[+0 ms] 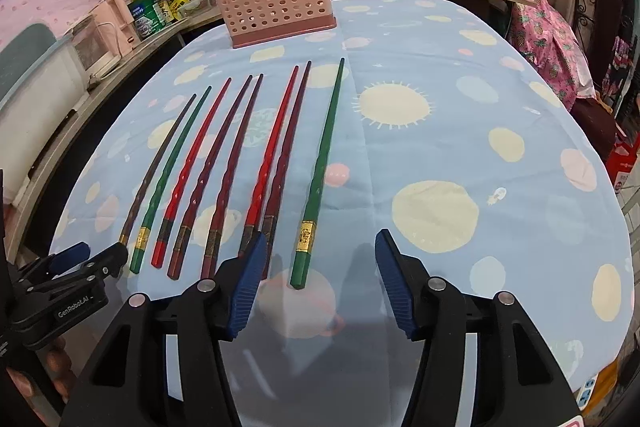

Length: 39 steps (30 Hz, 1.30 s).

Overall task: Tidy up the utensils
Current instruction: 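Grasp a green chopstick with the right tool while the left tool grasps a brown chopstick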

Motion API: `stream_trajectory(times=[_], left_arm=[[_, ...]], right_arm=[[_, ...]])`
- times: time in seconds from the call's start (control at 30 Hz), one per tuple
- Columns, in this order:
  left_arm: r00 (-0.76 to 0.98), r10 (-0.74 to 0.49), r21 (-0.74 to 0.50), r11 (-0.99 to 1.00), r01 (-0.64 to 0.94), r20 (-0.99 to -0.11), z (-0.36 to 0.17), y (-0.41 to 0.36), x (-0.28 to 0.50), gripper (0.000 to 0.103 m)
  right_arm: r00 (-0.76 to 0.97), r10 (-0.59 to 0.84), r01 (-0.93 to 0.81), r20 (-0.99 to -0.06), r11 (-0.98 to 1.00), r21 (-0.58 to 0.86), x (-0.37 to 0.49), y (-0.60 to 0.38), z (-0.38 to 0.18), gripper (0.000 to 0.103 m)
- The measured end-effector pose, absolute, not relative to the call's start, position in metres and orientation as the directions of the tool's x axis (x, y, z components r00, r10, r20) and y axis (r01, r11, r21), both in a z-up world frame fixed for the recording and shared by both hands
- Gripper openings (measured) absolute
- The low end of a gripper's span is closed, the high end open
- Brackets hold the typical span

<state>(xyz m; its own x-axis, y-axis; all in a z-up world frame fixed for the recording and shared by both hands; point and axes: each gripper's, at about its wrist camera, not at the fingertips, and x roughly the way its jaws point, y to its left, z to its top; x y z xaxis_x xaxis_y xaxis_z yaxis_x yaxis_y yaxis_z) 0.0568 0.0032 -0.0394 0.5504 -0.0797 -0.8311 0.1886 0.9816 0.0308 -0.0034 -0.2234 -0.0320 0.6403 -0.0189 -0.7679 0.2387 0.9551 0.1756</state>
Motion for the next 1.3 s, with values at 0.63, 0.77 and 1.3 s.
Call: stream_trajectory(times=[0.63,0.77,1.3], left_arm=[[0.554,-0.092,0.019,0.981,0.192,-0.828,-0.038,0.003,0.055,0.059],[0.554,-0.095,0.012,0.982,0.186,-0.827,-0.036,0.007,0.055,0.049],[0.543,-0.125,-0.035,0.984,0.173,-0.83,-0.032,0.026,0.061,0.013]], right_arm=[[0.642,-0.056,0.23,-0.765,0.965,0.123,-0.001,-0.219,-0.043,0.03],[0.642,-0.067,0.229,-0.764,0.967,0.108,-0.002,-0.22,-0.043,0.024],[0.641,-0.048,0.238,-0.766,0.961,0.139,-0.009,-0.231,-0.041,0.007]])
